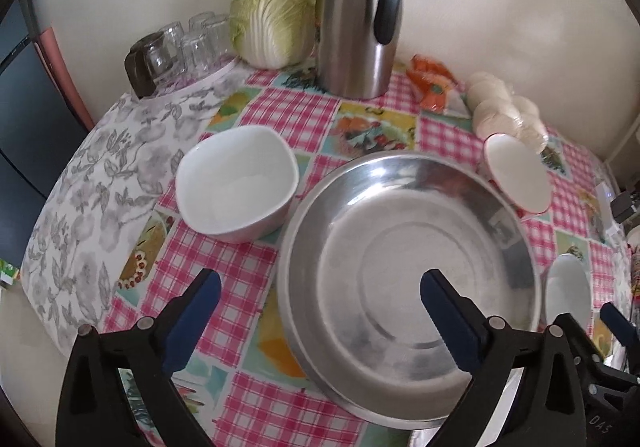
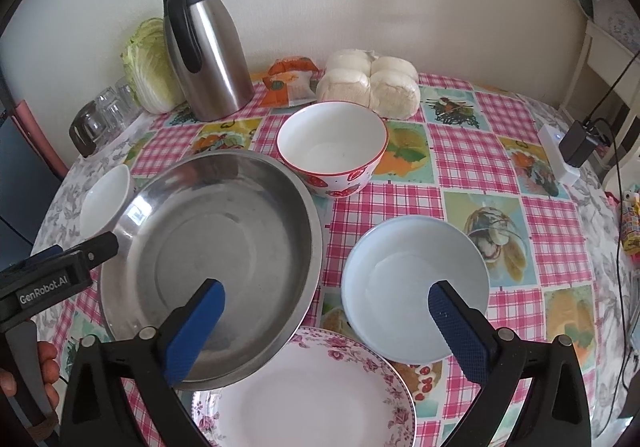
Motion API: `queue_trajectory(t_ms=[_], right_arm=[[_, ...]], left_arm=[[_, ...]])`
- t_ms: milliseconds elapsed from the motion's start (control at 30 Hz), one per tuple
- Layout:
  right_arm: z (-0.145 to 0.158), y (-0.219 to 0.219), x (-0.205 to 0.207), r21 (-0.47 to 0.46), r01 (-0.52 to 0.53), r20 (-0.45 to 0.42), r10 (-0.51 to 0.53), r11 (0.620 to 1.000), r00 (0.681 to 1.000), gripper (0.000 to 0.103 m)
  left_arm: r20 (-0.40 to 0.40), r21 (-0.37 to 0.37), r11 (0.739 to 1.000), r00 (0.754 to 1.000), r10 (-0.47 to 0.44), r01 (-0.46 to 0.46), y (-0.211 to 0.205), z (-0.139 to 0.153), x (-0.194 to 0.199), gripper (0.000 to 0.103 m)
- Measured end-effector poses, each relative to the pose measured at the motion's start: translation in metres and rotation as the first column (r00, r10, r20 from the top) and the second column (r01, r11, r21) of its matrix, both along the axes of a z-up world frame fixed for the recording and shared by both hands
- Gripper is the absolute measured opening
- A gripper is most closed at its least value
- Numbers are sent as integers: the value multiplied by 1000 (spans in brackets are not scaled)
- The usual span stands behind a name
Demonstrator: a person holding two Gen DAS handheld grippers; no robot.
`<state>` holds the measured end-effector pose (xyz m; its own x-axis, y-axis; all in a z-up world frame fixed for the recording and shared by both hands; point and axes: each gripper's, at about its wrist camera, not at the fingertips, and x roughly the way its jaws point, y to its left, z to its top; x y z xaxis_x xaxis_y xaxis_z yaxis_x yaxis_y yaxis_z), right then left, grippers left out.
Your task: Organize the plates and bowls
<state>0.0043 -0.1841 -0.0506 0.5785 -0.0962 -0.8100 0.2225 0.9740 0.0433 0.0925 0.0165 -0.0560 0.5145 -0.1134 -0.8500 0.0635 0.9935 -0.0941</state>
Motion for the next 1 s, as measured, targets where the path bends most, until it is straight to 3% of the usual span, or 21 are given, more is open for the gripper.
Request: queue_trajectory(t_ms=[467, 733, 1000], right_arm=[[7, -7, -33, 21, 43, 48, -44, 999, 998, 103], [12, -3, -54, -32, 36, 69, -34, 999, 997, 103], [6, -9, -73, -36, 54, 50, -52, 998, 997, 103]], left_arm=[[75, -56, 996, 995, -67, 72, -18, 8, -39, 100], [114, -80, 992, 989, -90, 99, -22, 16, -63, 100], [121, -63, 993, 988, -96, 104, -27, 18, -78, 100]])
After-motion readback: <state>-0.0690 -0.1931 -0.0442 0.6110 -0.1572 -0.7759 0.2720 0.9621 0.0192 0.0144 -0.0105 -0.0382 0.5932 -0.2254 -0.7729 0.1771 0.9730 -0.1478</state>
